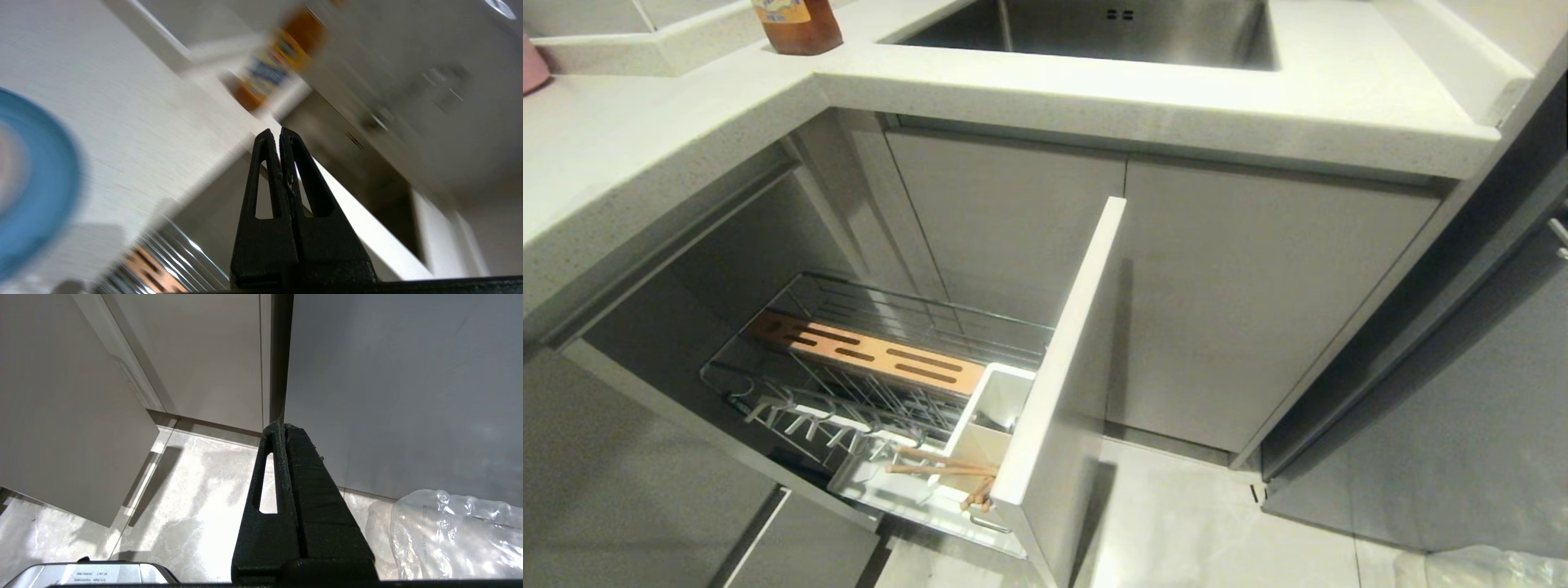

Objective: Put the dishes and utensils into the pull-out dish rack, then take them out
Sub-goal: Take the fork out of the cupboard

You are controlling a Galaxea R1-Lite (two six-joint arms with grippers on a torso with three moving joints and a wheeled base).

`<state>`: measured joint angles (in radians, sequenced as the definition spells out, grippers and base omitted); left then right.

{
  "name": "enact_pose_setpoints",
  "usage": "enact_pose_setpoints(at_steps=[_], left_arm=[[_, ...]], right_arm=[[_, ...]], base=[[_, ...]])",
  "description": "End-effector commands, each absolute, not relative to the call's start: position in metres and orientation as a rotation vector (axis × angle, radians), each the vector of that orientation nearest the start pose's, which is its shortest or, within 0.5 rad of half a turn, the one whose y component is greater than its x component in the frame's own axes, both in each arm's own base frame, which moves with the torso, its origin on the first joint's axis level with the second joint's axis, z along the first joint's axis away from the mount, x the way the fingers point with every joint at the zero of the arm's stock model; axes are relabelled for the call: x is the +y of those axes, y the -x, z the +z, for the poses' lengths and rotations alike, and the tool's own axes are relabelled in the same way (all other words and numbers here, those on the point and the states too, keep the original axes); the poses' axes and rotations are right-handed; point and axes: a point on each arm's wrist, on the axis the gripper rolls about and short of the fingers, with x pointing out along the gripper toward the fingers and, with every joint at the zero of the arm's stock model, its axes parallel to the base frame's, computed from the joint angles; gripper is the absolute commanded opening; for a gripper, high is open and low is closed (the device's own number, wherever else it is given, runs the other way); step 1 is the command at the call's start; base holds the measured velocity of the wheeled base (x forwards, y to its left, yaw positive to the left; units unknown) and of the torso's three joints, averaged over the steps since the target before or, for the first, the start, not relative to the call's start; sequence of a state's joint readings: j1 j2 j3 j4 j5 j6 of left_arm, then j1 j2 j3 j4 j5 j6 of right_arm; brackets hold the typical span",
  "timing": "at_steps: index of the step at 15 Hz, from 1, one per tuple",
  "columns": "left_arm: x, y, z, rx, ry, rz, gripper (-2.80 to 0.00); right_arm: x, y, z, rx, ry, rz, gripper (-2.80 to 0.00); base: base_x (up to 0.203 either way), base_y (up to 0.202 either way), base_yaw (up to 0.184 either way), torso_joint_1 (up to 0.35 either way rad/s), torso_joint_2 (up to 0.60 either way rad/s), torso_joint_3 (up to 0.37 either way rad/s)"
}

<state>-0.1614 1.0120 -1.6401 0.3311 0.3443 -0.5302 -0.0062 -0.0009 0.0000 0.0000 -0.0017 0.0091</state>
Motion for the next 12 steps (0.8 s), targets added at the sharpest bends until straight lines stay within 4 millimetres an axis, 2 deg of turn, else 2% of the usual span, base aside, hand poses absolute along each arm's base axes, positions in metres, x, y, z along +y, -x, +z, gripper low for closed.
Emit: enact_pose_setpoints(at_steps=[1,5,9,12], left_arm=[[-0.008,-0.047,0.425,-0.184,0.583,-0.124,-2.8],[-0.035,-0.081,0.395,0.117,0.52,-0.31,-2.8],[-0.068,-0.124,0.356,0.468,0.397,-0.291,-2.8],[-0.099,-0.143,0.32,0.725,0.281,-0.301,-2.8]], right_arm=[[0.0,0.023,0.075,0.0,-0.009,-0.008,-2.8],[0.0,0.023,0.075,0.0,-0.009,-0.008,-2.8],[0.0,0.023,0.075,0.0,-0.009,-0.008,-2.8],[0.0,0.023,0.075,0.0,-0.009,-0.008,-2.8]], base=[[0.0,0.0,0.0,0.0,0.0,0.0],[0.0,0.0,0.0,0.0,0.0,0.0],[0.0,0.0,0.0,0.0,0.0,0.0],[0.0,0.0,0.0,0.0,0.0,0.0]])
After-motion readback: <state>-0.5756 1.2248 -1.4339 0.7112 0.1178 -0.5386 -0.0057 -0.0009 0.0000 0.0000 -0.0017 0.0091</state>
